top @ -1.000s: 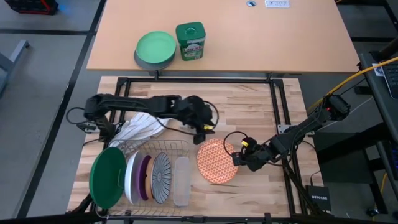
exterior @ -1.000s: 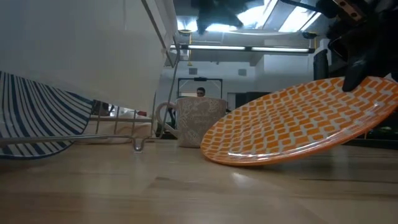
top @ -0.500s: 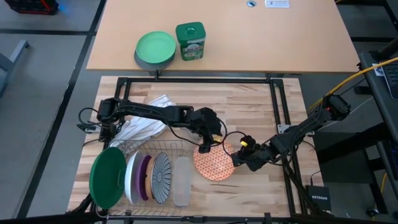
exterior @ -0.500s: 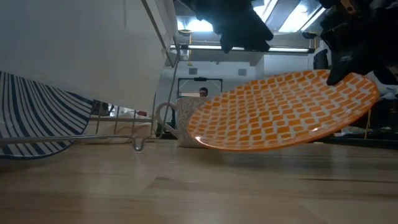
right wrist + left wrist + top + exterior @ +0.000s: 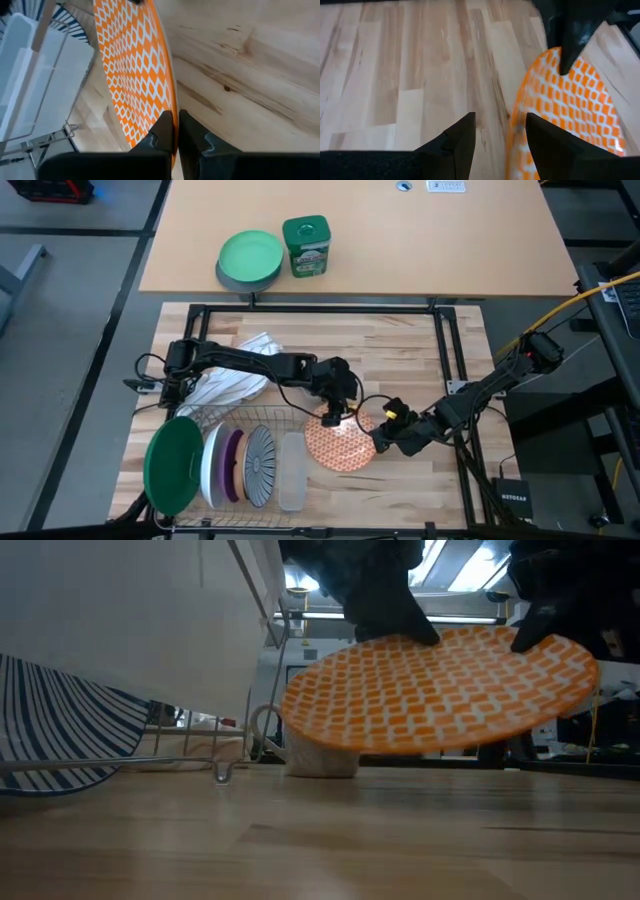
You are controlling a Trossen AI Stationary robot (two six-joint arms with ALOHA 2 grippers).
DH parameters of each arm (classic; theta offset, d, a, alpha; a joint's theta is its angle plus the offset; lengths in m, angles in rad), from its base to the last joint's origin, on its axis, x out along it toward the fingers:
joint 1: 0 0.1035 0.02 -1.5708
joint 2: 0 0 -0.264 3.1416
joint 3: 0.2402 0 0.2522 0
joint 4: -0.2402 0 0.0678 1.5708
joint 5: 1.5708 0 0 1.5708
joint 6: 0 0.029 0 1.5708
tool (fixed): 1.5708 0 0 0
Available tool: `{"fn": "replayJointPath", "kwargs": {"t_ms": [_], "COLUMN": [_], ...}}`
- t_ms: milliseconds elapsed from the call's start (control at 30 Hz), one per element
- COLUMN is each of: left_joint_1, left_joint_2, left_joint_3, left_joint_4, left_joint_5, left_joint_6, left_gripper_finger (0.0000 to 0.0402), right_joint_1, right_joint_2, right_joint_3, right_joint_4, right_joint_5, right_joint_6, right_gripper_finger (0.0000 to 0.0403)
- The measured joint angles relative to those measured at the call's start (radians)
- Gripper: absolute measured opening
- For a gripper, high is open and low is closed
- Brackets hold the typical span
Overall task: Sort dishes
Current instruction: Put the orange patterned plate into the dish rack
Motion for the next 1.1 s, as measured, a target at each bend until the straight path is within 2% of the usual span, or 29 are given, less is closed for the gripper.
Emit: {"fn": "replayJointPath", "kwargs": {"t_ms": [167,367,467,633,867,933,1100], "left_joint_1": [0.009,0.024,0.024,0.023,0.023,0.023,0.021], "left_joint_2": [0.001,0.001,0.001,0.002,0.002,0.002,0.002], "left_joint_3": [0.0,0.0,0.0,0.0,0.0,0.0,0.0], "left_joint_4": [-0.01,-0.049,-0.082,-0.113,-0.11,-0.106,-0.093], "left_joint_5": [0.018,0.143,0.166,0.17,0.182,0.185,0.181], "left_joint_6": [-0.017,-0.02,-0.02,-0.02,-0.026,-0.043,-0.073], "left_gripper_finger": [0.0162,0.0162,0.0155,0.0115,0.0028,0.0012,0.0013], "right_joint_1": [0.0,0.0,0.0,0.0,0.0,0.0,0.0], "right_joint_2": [0.0,0.0,0.0,0.0,0.0,0.0,-0.002], "right_joint_3": [0.001,0.001,0.001,0.001,0.001,0.001,0.001], "right_joint_4": [0.006,0.019,0.02,0.018,0.01,0.01,0.022], "right_joint_5": [0.003,0.018,0.028,0.04,0.034,0.022,-0.01], "right_joint_6": [-0.068,-0.14,-0.153,-0.174,-0.185,-0.185,-0.17], "right_gripper_finger": [0.0011,0.0011,0.0011,0.0011,0.0012,0.0027,0.0082]}}
